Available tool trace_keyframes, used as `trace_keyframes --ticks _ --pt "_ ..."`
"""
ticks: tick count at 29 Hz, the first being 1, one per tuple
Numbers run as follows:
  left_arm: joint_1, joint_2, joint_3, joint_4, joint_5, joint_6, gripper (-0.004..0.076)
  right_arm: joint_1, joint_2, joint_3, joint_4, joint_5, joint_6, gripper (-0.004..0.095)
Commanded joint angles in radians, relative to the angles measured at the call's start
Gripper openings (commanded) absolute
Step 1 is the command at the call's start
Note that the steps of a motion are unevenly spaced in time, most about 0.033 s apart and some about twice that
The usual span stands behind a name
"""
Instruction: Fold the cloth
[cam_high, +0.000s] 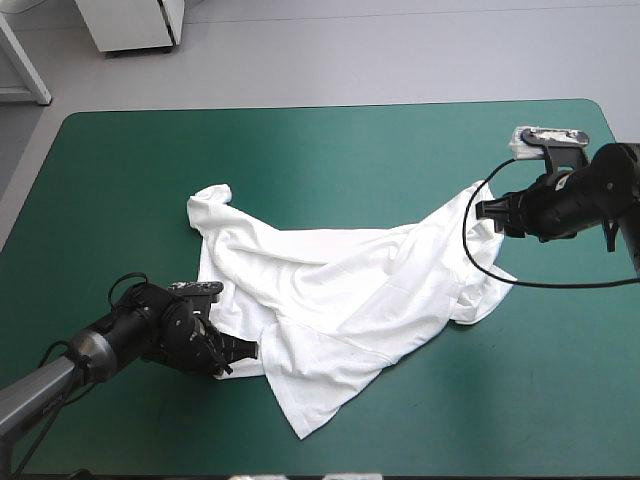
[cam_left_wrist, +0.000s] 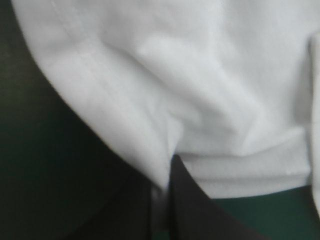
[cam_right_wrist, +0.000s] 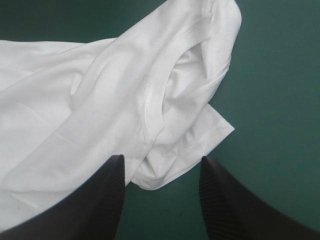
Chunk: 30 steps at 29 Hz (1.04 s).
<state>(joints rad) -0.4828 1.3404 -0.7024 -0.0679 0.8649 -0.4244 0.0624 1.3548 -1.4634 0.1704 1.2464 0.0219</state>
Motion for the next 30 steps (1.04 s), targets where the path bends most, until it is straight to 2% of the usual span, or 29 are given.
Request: trace_keyframes --ticks 1,5,11,19,30 --pt "0.000 0.007 0.001 0.037 -0.034 -0.001 -0.0009 0.038 -0.074 0.058 -0.014 0.003 -0.008 0.0442" --pt "0.000 0.007 0.001 0.037 -0.034 -0.001 -0.0009 0.081 -0.103 0.170 -0.056 0.003 0.017 0.0442" --pt "0.000 0.007 0.001 0.034 -0.039 0.001 -0.0009 0.081 -0.097 0.266 0.080 0.000 0.001 0.0447" --pt "0.000 0.007 0.001 0.034 -0.041 0.001 -0.0009 0.077 -0.070 0.322 -0.170 -0.167 0.073 0.0445" --pt "0.000 0.007 -0.003 0.032 -0.031 0.003 -0.0009 0.073 0.171 0.325 -0.212 -0.255 0.075 0.0445"
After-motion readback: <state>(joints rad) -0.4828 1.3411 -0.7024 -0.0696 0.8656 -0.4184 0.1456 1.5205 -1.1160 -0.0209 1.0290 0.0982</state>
